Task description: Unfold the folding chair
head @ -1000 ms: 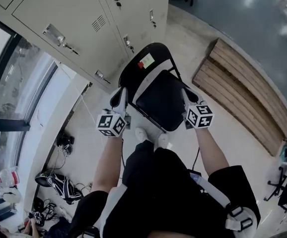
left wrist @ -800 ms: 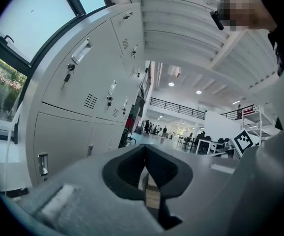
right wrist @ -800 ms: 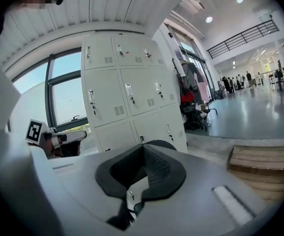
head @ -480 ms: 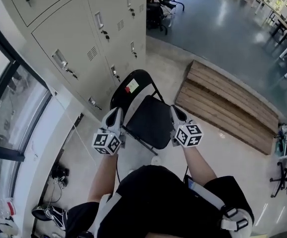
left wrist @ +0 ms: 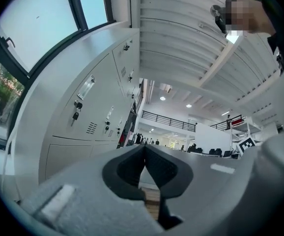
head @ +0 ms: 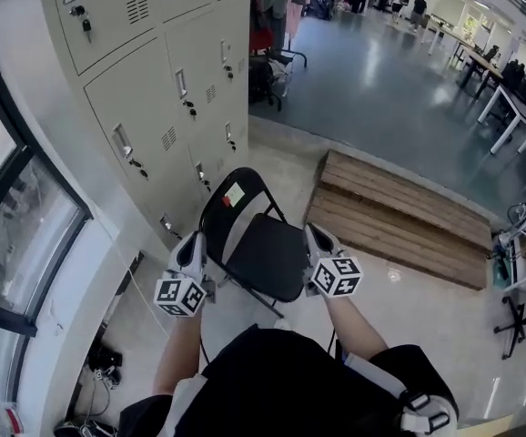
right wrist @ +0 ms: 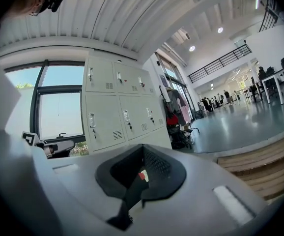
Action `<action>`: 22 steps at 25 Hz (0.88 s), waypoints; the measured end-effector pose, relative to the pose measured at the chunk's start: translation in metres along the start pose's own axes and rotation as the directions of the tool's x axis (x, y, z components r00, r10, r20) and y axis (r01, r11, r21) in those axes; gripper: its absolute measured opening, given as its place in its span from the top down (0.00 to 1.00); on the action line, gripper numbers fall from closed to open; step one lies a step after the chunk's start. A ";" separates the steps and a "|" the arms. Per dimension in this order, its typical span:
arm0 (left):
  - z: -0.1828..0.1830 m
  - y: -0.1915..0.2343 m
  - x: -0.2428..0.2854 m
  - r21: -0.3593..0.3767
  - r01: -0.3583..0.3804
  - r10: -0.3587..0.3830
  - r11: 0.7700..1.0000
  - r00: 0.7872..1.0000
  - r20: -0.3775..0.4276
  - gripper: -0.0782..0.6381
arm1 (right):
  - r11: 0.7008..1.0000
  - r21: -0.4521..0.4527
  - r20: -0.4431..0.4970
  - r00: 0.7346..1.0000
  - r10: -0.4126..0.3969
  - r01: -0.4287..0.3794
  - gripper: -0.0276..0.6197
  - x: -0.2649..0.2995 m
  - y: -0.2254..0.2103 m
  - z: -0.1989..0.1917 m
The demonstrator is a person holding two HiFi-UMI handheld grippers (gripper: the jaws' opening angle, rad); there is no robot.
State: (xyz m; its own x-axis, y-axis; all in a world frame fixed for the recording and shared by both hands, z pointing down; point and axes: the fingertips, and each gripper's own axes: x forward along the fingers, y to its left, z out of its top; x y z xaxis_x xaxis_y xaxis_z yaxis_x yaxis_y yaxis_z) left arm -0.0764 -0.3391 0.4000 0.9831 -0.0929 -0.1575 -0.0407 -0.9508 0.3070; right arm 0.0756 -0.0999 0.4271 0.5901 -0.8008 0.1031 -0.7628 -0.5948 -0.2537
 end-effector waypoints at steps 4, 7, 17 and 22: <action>0.015 -0.011 -0.014 -0.004 0.053 -0.052 0.999 0.998 0.034 0.89 | 1.000 -0.008 0.040 0.999 -0.009 0.009 0.95 -0.017 0.020 0.008; 0.022 -0.017 -0.025 -0.006 0.080 -0.079 0.997 0.996 0.046 0.89 | 1.000 -0.013 0.056 0.998 -0.007 0.008 0.95 -0.028 0.039 0.007; 0.009 -0.033 -0.053 0.015 0.070 -0.071 0.997 0.997 0.022 0.89 | 0.998 -0.051 0.028 0.999 0.039 -0.037 0.95 -0.048 0.059 -0.005; 0.002 -0.043 -0.053 0.021 0.050 -0.050 0.999 0.999 0.016 0.89 | 0.995 -0.074 0.025 0.997 0.070 -0.068 0.95 -0.058 0.048 0.000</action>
State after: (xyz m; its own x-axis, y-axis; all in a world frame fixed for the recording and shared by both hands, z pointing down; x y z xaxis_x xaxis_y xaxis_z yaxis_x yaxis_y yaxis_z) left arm -0.1267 -0.2942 0.3931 0.9809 -0.0498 -0.1880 0.0047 -0.9603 0.2790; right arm 0.0044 -0.0824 0.4090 0.5419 -0.8382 0.0615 -0.8183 -0.5429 -0.1886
